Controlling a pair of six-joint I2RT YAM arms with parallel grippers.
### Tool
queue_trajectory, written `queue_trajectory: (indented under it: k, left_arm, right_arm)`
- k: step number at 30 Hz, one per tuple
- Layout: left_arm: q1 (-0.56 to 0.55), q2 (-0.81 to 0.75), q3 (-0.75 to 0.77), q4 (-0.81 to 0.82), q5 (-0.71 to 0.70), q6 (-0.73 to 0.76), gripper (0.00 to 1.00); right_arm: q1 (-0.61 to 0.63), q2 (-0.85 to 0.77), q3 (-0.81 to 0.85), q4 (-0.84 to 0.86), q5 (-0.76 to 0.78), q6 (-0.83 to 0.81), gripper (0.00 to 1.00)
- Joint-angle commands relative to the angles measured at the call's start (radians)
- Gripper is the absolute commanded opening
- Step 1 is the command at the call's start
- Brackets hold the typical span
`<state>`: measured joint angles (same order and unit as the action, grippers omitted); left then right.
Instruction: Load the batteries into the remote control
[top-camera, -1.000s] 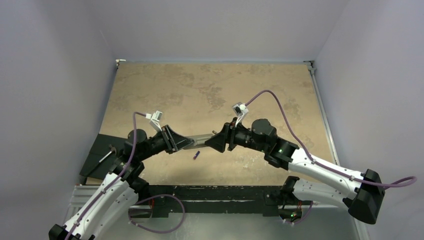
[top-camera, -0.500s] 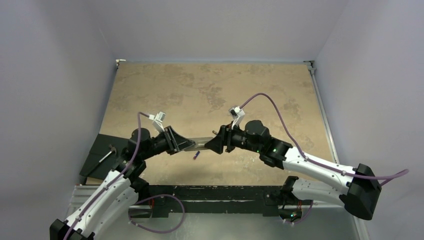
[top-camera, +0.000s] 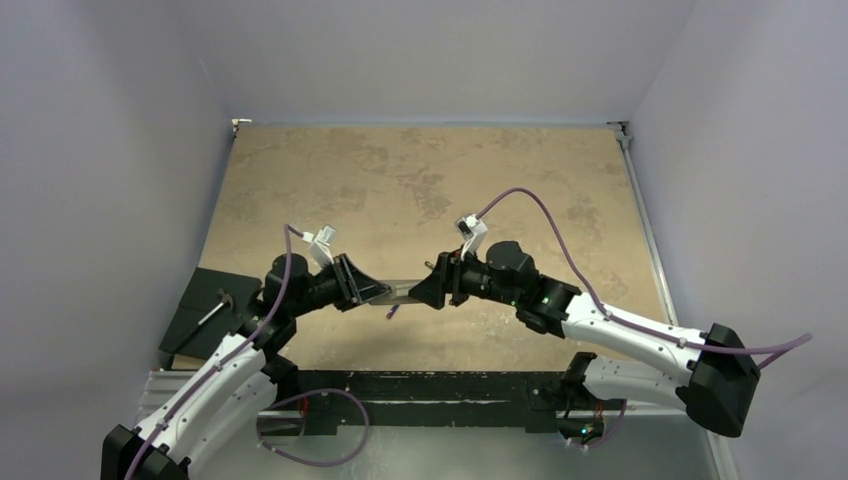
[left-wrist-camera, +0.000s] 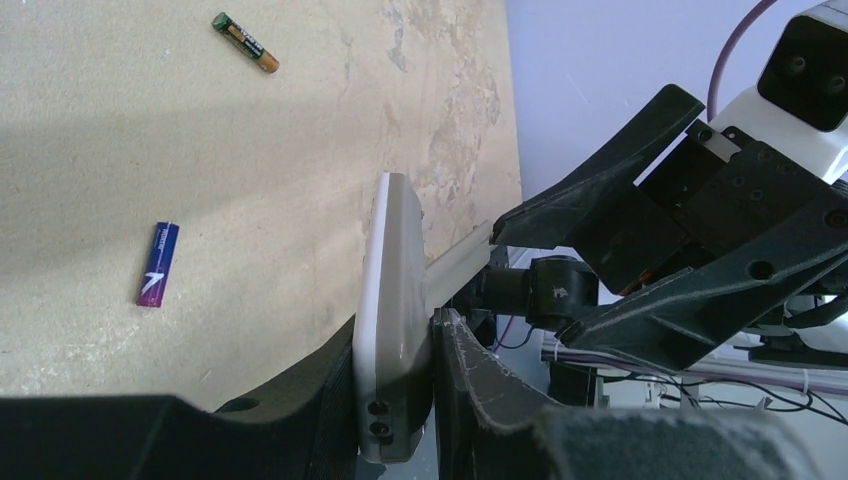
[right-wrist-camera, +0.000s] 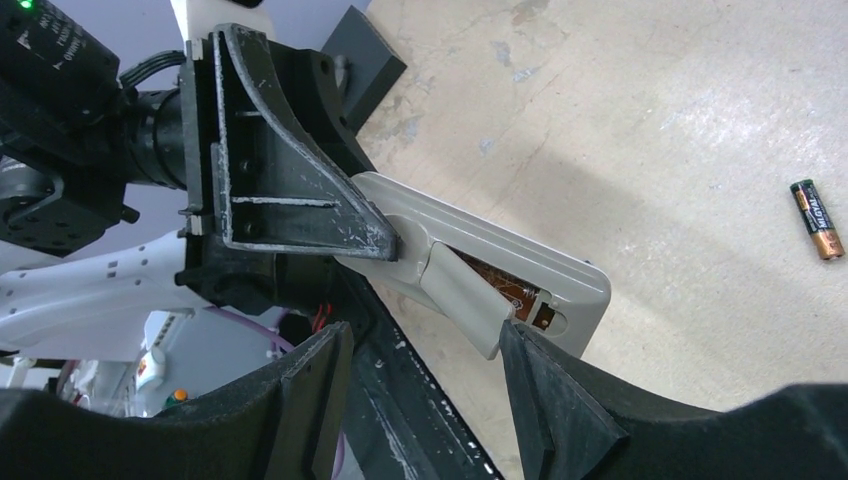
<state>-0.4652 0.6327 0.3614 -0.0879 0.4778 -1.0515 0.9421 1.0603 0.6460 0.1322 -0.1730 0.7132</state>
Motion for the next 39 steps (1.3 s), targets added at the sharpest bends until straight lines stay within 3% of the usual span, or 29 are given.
queue_trajectory:
  k: [1,39]
  left_arm:
    - [-0.006,0.012,-0.009,0.065,0.007,0.020,0.00]
    - [-0.004,0.230,-0.031,0.169,-0.063,0.079,0.00]
  right_arm:
    - [0.004,0.017,-0.005,0.047,0.012,-0.016,0.64]
    - [-0.080,0.182,-0.062,0.126,0.012,-0.063,0.65]
